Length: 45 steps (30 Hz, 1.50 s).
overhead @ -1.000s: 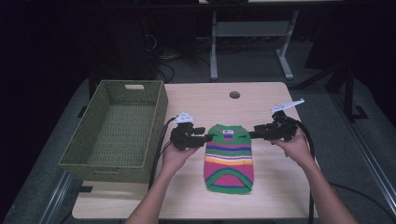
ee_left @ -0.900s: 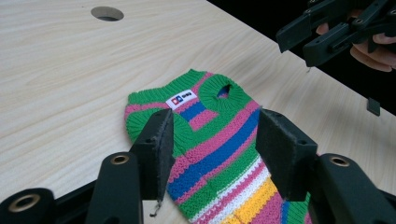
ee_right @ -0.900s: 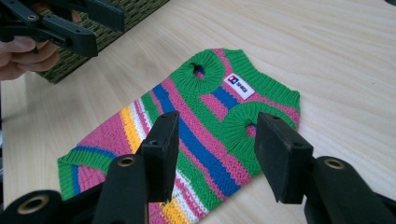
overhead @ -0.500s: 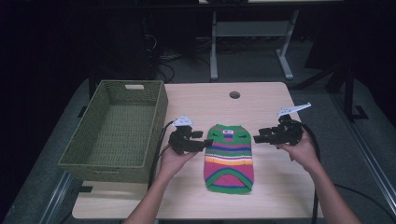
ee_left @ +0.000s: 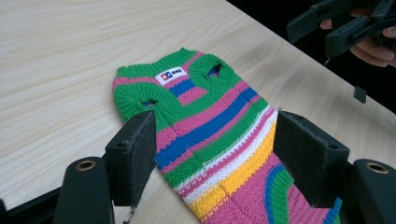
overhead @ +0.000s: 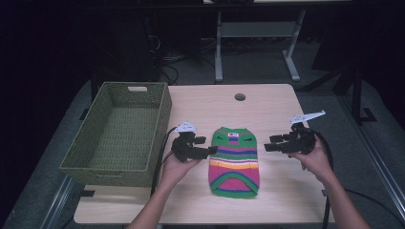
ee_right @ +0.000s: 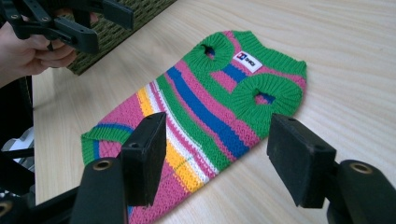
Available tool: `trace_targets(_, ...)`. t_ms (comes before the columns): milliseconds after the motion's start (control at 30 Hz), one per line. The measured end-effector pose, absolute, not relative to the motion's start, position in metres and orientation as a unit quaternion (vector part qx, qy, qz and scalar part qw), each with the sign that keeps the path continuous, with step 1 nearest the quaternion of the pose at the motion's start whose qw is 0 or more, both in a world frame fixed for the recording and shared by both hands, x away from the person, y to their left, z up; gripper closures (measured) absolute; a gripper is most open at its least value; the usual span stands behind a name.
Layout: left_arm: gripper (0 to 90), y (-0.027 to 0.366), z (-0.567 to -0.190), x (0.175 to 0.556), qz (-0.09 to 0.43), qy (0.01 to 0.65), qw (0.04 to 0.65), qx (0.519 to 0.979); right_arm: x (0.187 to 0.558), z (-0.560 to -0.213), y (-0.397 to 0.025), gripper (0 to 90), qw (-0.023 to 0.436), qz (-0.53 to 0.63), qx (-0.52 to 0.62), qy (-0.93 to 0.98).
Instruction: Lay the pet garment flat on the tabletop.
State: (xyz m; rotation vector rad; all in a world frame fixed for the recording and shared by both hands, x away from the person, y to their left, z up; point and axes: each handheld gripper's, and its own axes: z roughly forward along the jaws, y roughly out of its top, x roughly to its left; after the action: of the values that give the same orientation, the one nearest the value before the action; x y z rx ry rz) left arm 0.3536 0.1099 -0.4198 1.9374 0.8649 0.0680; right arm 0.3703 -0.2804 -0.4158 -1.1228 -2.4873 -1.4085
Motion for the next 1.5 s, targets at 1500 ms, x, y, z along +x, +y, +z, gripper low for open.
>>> trace_targets(1500, 27.2, 0.123, -0.435, 0.304, 0.033, 0.327, 0.452, 0.829, 0.313, -0.443, -0.308, 34.6, 0.036, -0.452, -0.367, -0.812)
